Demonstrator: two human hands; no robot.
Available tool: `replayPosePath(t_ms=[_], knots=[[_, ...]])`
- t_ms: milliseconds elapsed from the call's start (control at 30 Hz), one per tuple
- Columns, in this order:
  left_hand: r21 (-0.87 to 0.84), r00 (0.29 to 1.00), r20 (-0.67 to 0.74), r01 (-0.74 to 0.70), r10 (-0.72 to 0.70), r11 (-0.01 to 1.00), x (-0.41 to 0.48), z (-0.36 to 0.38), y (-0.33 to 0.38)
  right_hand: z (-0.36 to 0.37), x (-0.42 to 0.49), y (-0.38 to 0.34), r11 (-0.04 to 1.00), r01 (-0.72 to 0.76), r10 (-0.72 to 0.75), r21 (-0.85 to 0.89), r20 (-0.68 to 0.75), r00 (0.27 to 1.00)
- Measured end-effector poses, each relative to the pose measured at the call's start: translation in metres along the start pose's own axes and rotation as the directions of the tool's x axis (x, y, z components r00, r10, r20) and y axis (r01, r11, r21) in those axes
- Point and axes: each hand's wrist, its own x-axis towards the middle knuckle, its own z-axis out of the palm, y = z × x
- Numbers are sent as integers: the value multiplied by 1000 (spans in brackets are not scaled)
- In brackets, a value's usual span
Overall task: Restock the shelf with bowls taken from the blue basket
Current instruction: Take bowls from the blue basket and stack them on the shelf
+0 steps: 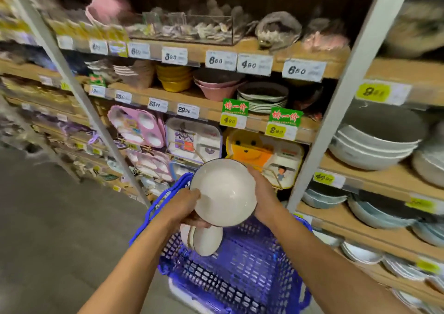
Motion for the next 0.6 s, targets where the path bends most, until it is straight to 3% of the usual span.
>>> replayPosePath(t_ms=[133,200,267,367,433,600], knots=[[18,933,-133,-334,333,942,-19,25,18,-4,-36,-27,996,84,-82,30,-69,994],[-240,899,-140,-437,415,867,-37,42,30,-5,-57,-39,990,125,-117,68,-114,987],[-513,856,-85,-476,510,714,-52,63,39,-12,-81,-55,974,178,-152,137,-182,971],[-577,722,-107,-605,684,549,-75,93,54,-26,-113,-87,947,220,-160,235,-250,955],[-561,692,-81,-627,717,541,-87,117,64,-37,-132,-109,934,261,-182,242,-307,934],[-613,717,-70,-580,694,537,-114,171,97,-78,-170,-155,908,367,-282,201,-353,892]])
